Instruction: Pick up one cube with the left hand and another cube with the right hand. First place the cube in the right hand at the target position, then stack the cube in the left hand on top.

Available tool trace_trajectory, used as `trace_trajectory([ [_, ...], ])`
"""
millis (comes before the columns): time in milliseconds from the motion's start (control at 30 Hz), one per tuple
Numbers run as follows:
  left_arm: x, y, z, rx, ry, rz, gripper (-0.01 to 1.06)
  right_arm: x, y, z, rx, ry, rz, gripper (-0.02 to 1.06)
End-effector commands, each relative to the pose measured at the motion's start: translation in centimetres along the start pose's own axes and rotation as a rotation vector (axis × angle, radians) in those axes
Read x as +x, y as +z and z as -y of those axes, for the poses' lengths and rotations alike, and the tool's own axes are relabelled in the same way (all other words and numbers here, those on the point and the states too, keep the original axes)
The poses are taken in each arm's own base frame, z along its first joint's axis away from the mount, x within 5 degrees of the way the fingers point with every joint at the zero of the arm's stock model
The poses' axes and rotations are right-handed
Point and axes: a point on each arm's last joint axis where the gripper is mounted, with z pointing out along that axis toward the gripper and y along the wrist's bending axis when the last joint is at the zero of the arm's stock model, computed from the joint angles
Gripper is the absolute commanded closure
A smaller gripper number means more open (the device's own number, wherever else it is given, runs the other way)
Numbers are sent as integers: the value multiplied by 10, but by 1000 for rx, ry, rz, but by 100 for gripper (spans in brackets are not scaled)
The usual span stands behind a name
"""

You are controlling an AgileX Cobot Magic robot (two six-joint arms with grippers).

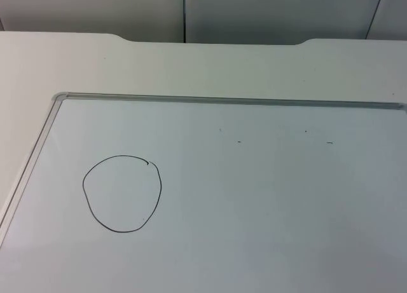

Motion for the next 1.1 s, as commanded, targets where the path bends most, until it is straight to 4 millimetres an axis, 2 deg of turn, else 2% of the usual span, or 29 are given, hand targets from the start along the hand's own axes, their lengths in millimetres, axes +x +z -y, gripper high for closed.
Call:
trace_trajectory([
  [0,7,-10,-4,7,-37,-6,105,-1,32,-11,-55,-36,-38,105],
  [33,7,-10,-4,7,-37,-6,105,-1,32,-11,-55,-36,-38,105],
  [167,11,-18,-7,14,-54,-5,105,13,103,-42,-137,-96,-148,105],
  [200,11,-18,-7,14,-54,-5,105,13,103,-42,-137,-96,-148,105],
  [367,14,-19,-8,4,-57,-30,105,36,168,-72,-160,-143,-244,105],
  [433,14,-19,-8,4,-57,-30,105,37,174,-75,-159,-145,-254,105],
  [533,14,-19,-8,4,-57,-30,105,42,209,-95,-134,-209,-328,105],
  [600,14,-19,-8,4,-57,-30,105,42,213,-98,-131,-222,-337,105],
  [633,14,-19,-8,4,-57,-30,105,44,226,-106,-118,-236,-384,105],
  [767,14,-19,-8,4,-57,-30,105,48,255,-123,-133,-272,-477,105],
  [933,14,-19,-8,6,-58,-31,105,56,275,-130,-135,-287,-535,105],
  [1033,14,-19,-8,7,-59,-32,105,69,295,-137,-54,-333,-590,105],
  [1067,14,-19,-8,7,-59,-32,105,69,295,-137,-54,-333,-590,105],
])
